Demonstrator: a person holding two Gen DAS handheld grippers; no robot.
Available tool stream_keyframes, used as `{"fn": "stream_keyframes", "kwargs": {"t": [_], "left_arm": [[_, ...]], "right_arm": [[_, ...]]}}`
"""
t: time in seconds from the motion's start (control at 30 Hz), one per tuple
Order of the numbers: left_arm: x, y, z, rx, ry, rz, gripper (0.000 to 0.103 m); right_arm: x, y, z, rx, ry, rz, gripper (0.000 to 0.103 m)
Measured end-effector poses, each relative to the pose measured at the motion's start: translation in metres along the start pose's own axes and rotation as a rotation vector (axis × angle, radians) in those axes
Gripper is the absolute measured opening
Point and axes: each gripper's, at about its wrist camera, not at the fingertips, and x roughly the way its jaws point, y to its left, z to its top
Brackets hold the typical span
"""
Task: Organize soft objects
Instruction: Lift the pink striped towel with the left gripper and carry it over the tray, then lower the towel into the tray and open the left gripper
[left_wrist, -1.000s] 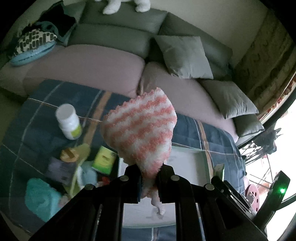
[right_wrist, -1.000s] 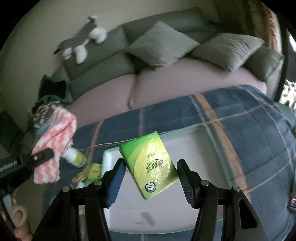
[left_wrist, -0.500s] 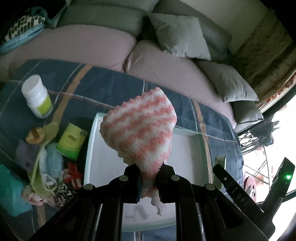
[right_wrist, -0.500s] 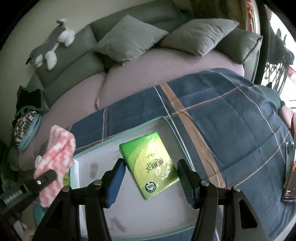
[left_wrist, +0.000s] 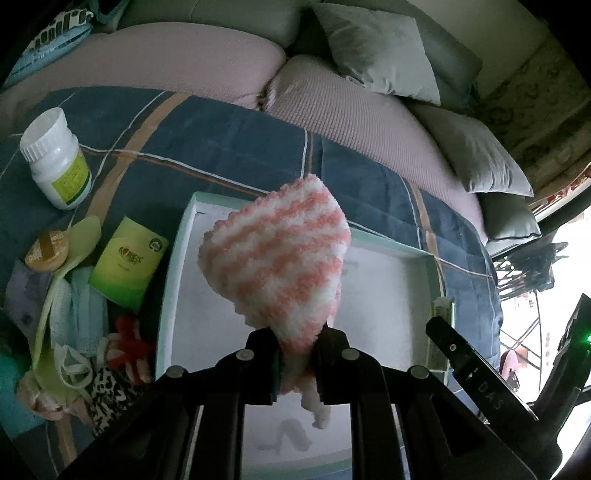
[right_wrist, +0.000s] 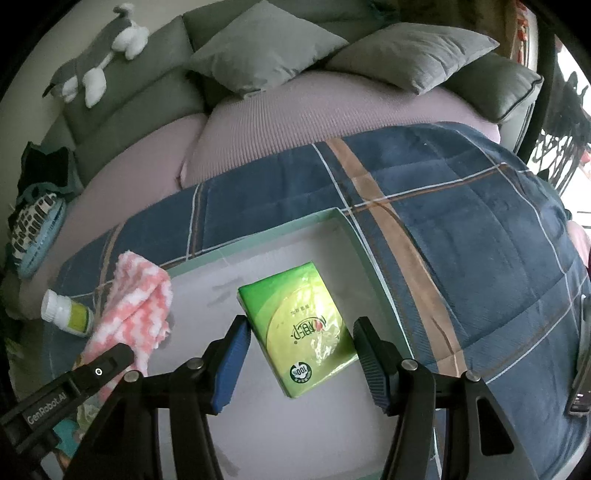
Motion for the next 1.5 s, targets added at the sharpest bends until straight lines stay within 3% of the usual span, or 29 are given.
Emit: {"fn": "stream_keyframes", "kwargs": {"t": [0.23,0.4,0.73,0.8,0.97,1.07,1.2,1.27,1.5], "left_arm": [[-0.002,-0.001,-0.002,0.018,-0.010,-0.002,0.016],[-0.006,-0.003,-0.004,0.036,-0.026,0.009,0.024],[-0.009,-0.002,-0.003,0.035,-0.035,0.023,0.027],[-0.009,-0.002,-0.003,0.032,-0.040,0.032,0.036],[-0.011,0.003,-0.003,0.020,-0.050,0.049,0.043],[-0.012,0.005,-0.003,0.015,-0.060,0.066,0.055],[-0.014,0.010,-0.002,0.005,-0.071,0.090,0.061],[-0.014,0.012,-0.001,-0.001,-0.075,0.098,0.068],[-0.018,0.019,0.000,-0.024,-0.095,0.121,0.070]], "right_arm": [[-0.001,0.001,0.001,-0.003,-0.006,-0.016,0.061],[-0.005,0.004,0.000,-0.011,-0.011,-0.019,0.061],[-0.006,0.003,0.001,-0.010,-0.010,-0.015,0.062],[-0.007,0.003,0.001,-0.013,-0.011,-0.014,0.062],[-0.007,0.005,0.000,-0.022,-0.012,-0.013,0.062],[-0.007,0.006,0.000,-0.026,-0.011,-0.013,0.062],[-0.007,0.007,0.000,-0.037,-0.012,-0.019,0.062],[-0.007,0.008,0.000,-0.039,-0.014,-0.021,0.063],[-0.010,0.011,0.001,-0.047,-0.025,-0.017,0.067]]}}
